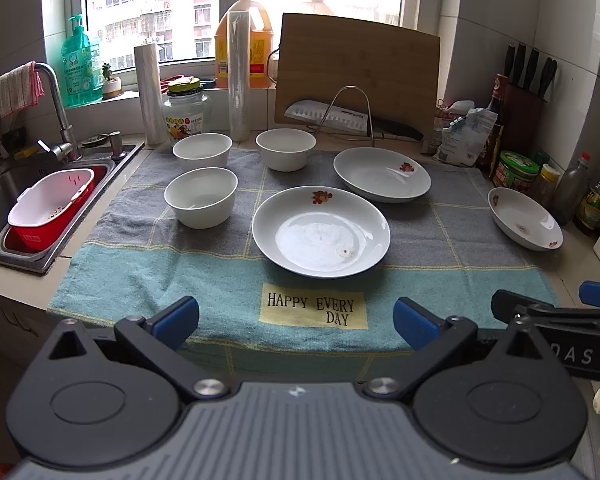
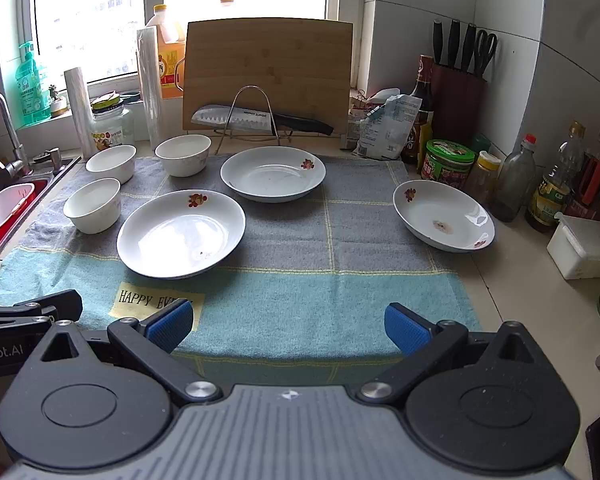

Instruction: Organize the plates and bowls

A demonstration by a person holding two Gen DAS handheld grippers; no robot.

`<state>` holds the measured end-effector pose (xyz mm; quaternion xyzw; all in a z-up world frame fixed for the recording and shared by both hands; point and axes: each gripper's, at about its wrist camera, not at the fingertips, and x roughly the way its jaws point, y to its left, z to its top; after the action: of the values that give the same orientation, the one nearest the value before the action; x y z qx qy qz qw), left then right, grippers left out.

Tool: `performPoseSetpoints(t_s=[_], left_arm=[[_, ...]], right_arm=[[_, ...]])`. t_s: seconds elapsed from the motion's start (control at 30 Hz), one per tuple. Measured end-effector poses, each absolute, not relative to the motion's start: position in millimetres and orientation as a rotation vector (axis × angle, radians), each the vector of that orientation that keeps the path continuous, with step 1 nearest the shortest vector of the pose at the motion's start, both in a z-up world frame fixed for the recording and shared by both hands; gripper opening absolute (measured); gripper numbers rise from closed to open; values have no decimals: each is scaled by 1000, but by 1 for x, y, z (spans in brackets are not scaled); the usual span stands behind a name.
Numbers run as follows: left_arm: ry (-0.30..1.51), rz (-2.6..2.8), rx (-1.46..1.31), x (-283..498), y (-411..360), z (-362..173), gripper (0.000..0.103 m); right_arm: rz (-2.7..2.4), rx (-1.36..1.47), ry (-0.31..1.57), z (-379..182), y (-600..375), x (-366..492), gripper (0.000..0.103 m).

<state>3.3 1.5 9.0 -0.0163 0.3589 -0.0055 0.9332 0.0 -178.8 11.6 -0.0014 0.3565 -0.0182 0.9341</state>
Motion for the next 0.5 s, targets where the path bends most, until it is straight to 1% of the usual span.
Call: performPoseSetpoints(t_s=[0.5], left_arm=[[733, -11, -32, 4, 0, 9, 102]], right_arm=[[-37, -3, 727, 12, -179, 1, 103]])
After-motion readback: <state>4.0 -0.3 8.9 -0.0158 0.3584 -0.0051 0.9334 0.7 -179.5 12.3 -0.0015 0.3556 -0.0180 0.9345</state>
